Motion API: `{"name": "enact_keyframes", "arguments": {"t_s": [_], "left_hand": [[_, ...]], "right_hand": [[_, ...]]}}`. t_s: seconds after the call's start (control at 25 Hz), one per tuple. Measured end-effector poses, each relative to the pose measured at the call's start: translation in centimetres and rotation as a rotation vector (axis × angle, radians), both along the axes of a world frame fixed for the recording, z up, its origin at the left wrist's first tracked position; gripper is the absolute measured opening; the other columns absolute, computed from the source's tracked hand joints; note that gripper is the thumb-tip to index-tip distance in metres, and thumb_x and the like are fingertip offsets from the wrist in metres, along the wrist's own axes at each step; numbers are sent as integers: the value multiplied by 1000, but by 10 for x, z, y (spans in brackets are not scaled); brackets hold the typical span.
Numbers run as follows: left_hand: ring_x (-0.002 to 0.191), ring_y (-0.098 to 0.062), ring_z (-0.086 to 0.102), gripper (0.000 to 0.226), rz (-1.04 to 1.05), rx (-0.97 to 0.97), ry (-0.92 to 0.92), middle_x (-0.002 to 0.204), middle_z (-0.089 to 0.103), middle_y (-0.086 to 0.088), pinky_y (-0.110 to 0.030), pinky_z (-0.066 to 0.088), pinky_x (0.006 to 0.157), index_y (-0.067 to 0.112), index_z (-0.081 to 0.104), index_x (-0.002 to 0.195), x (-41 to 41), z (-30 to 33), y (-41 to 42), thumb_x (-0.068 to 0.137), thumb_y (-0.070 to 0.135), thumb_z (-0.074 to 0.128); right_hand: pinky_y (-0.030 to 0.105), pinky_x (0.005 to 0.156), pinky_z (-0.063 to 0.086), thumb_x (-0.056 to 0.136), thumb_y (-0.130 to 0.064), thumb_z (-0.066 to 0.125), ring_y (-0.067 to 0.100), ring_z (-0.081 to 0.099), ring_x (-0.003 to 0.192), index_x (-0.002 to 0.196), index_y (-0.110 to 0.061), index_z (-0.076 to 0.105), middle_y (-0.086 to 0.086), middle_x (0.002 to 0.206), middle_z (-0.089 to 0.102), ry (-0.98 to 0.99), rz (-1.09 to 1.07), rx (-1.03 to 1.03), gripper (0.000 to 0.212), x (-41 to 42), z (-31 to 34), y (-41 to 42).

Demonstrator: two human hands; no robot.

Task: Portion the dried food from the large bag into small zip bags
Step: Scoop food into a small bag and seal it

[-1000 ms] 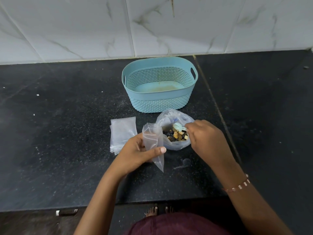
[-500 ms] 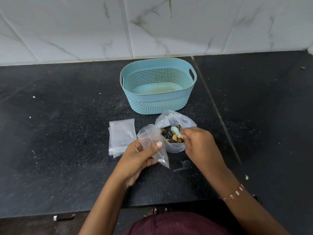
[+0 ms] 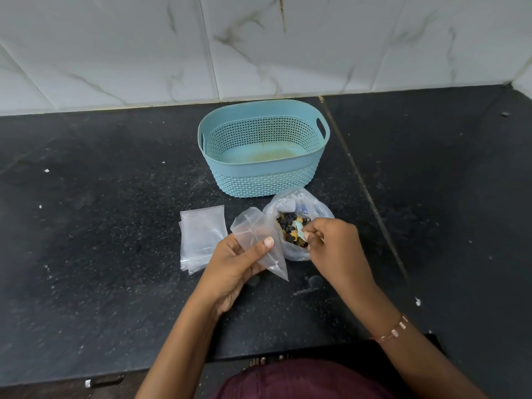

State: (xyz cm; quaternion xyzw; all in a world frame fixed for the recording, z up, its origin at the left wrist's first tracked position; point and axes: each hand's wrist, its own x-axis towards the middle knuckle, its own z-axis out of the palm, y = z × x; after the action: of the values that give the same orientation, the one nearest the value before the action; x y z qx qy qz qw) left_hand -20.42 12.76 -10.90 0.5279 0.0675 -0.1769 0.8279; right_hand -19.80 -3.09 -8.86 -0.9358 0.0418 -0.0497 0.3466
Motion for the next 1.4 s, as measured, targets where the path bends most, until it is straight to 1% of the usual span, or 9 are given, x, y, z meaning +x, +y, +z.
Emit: {"name": "enact_keyframes", "arguments": {"t_s": [0.16,0.28,0.36,0.56,0.8,1.0,1.08,1.2,1.4], "left_hand": [[71,-11,71,28,16,-4,-12,78,75,-3,-22,58,63,7,63,93,8,1,-1,65,12,64],[74,-13,71,33,24,1,-9,82,74,-5,-25,59,67,5,63,97,9,-3,1,66,13,64],[75,-14,71,34,13,2,-7,83,74,-5,-25,59,67,4,62,99,10,-5,2,66,14,64],[74,-13,71,30,-21,37,-57,81,75,-4,-22,57,64,6,64,95,16,-1,2,65,11,64],[79,-12,70,31,-55,189,-147,82,75,0,-25,57,72,11,66,92,18,-3,4,62,17,70],[89,-22,70,38,-102,420,-278,93,75,-5,-33,55,82,11,68,95,25,-1,7,63,27,80],[87,-16,70,34,-111,500,-330,91,75,3,-30,56,81,19,68,91,26,2,10,61,30,78],[77,5,66,24,-110,649,-398,80,71,24,-15,53,74,29,64,84,27,8,12,64,25,78],[78,6,65,27,-98,719,-412,79,69,26,-16,54,75,32,62,84,29,7,12,65,24,80]], "right_hand": [[17,62,48,87,-2,56,11,59,70,96,-3,69,11,87,70,78,-48,171,16,0,0,-7],[8,61,43,87,-3,57,7,58,69,97,-4,70,5,82,68,79,8,148,17,-7,1,-7],[9,56,43,88,-5,56,4,55,62,98,-5,69,2,78,65,130,-14,191,17,-5,1,-6],[17,38,42,88,-1,56,8,50,40,94,-2,65,9,61,64,328,-165,551,12,11,1,-14],[16,35,39,87,0,55,4,47,35,84,-7,65,10,59,64,332,-127,563,13,9,4,-16],[18,35,39,86,4,55,9,47,38,81,-4,66,13,58,62,305,-188,672,14,16,10,-26],[18,35,38,86,4,55,9,47,38,81,-2,67,12,58,61,321,-188,697,14,18,13,-29],[18,35,38,85,4,56,10,48,39,82,-1,67,11,56,61,340,-193,709,13,21,15,-33],[18,35,38,85,3,56,8,47,37,81,-1,68,8,52,61,293,-186,731,13,25,21,-38]]}}
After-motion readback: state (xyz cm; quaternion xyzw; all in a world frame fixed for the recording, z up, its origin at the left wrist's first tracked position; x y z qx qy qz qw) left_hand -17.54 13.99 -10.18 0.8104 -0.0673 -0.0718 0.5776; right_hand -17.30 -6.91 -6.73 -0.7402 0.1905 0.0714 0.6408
